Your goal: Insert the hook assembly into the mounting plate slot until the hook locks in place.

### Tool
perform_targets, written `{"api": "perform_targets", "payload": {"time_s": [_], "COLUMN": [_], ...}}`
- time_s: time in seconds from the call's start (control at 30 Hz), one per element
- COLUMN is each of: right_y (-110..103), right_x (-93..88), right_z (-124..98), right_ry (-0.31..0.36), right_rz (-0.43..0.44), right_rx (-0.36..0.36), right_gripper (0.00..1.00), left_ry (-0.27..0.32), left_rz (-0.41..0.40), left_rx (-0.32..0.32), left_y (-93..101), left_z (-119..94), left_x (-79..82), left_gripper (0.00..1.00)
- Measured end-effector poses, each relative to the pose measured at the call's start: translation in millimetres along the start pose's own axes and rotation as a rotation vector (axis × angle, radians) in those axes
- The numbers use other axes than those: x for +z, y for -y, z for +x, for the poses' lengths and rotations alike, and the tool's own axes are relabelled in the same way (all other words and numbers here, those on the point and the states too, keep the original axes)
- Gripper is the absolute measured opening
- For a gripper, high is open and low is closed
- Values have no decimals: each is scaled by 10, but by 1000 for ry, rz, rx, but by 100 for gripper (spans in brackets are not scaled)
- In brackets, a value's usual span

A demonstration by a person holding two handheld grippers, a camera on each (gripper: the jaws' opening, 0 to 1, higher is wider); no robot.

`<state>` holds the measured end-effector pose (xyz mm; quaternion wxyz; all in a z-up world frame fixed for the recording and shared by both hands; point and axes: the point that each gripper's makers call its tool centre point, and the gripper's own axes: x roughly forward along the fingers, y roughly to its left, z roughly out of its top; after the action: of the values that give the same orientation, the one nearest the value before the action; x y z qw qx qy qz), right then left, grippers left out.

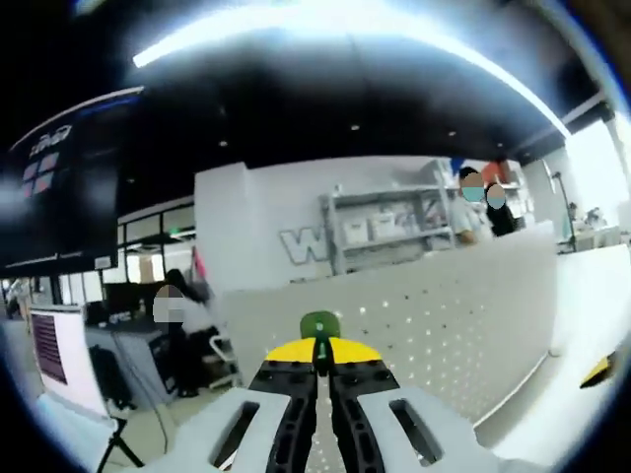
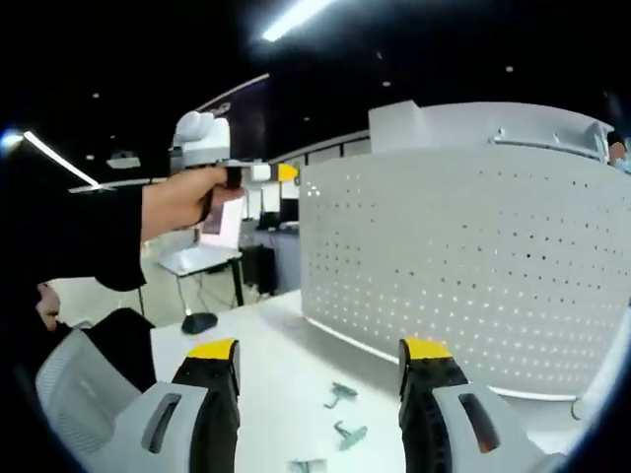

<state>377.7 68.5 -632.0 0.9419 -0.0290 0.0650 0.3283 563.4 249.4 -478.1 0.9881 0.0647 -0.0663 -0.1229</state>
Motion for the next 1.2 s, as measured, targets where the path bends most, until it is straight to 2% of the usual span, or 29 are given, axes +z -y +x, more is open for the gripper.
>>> {"api": "perform_targets", "payload": {"time_s": [0.3, 0.5, 0.57, 0.63, 1.2], "right_y": [32, 21, 13, -1, 44], "right_x": [-30, -44, -59, -71, -54], "right_z": [2, 0, 5, 7, -5], "right_ry": [-5, -7, -13, -17, -9], "right_rz": [8, 24, 26, 31, 42], "right_rx": [3, 8, 11, 17, 12], "right_gripper": [66, 66, 65, 65, 64], "left_ry": [2, 4, 7, 6, 11], "left_rz": [43, 19, 35, 17, 51], "left_rx": [60, 87, 110, 111, 115], "left_y": [-143, -199, -242, -245, -202], "left_z": [306, 351, 347, 357, 481], "left_x": [-66, -116, -120, -123, -194], "left_gripper": [3, 3, 3, 3, 2]}}
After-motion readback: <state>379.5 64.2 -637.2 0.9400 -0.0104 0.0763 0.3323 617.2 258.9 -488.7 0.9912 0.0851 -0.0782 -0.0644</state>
